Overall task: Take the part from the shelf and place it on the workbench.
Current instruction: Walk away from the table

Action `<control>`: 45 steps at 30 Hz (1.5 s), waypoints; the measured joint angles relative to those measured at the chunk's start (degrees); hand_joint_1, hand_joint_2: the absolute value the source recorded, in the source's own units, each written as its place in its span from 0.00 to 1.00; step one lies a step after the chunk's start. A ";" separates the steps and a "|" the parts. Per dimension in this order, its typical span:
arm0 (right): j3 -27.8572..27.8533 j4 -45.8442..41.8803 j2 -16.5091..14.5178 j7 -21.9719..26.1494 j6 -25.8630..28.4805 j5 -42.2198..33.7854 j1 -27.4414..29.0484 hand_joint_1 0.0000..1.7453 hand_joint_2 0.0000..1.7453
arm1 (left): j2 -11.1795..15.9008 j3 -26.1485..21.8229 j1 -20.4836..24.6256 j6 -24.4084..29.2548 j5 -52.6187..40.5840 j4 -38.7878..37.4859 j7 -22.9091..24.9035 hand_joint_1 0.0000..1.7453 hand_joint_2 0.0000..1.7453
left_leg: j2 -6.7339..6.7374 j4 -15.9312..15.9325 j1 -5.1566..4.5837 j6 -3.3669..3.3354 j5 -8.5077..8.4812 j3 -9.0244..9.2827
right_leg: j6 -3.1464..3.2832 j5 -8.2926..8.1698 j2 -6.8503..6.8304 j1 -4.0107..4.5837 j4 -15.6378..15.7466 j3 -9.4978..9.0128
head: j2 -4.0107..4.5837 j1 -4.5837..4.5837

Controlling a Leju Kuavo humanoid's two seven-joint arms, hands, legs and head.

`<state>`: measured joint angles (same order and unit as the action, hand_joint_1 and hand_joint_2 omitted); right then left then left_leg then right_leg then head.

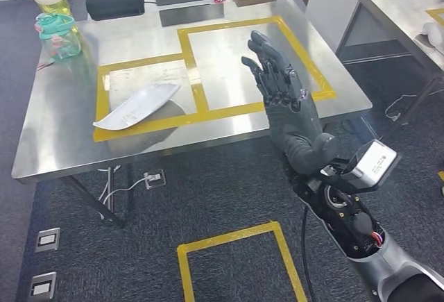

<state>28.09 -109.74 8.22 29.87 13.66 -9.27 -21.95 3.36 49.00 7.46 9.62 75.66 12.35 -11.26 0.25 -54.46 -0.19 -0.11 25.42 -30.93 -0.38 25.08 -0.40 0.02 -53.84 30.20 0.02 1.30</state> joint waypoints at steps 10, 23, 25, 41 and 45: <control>-0.36 -0.10 0.46 -0.08 0.09 0.00 0.36 0.00 0.00 | -0.09 0.00 -0.18 -0.02 0.00 -0.01 0.01 0.00 0.00 | 0.17 0.35 0.27 -1.69 -1.20 -0.70 | -1.71 7.10 0.17 -0.54 -14.66 4.86 | 0.00 1.86; -0.38 -0.28 0.56 -0.53 0.27 -0.33 0.28 0.00 0.00 | -0.12 0.02 -0.16 0.00 -0.21 -0.02 0.02 0.00 0.00 | -0.03 -16.11 0.34 1.47 6.91 -8.98 | 0.99 -0.33 -0.07 -0.53 1.41 -1.02 | 0.00 0.38; -0.38 -0.28 0.59 -0.64 0.31 -0.38 0.30 0.00 0.00 | -0.11 0.02 -0.23 0.04 -0.22 -0.02 0.02 0.00 0.00 | -0.03 -14.91 0.38 1.49 5.39 -7.80 | 0.94 -0.59 -0.01 -0.51 1.24 -0.55 | 0.00 0.15; -1.37 0.71 0.85 -1.34 -0.10 -1.72 0.51 0.00 0.00 | -0.30 0.02 -0.09 1.08 -0.22 -0.02 0.03 0.00 0.00 | 0.05 0.72 -0.16 -0.32 0.11 0.78 | -0.18 -0.63 0.07 -0.22 0.70 -0.13 | 0.00 0.70; -1.55 1.18 0.85 -1.41 -0.26 -2.59 0.94 0.00 0.00 | -0.21 0.02 -0.09 1.17 -0.14 -0.02 0.05 0.00 0.00 | 0.03 0.39 -0.60 -1.22 0.35 0.66 | -1.20 -0.79 0.05 -0.57 1.18 -0.30 | 0.00 0.50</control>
<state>26.54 -108.56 9.07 28.46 13.39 -11.86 -21.01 3.15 49.03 7.37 10.79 75.52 12.33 -11.20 0.29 -54.07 -0.79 -1.33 25.77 -30.27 -1.57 24.29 -0.34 -0.55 -52.66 29.90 0.02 1.79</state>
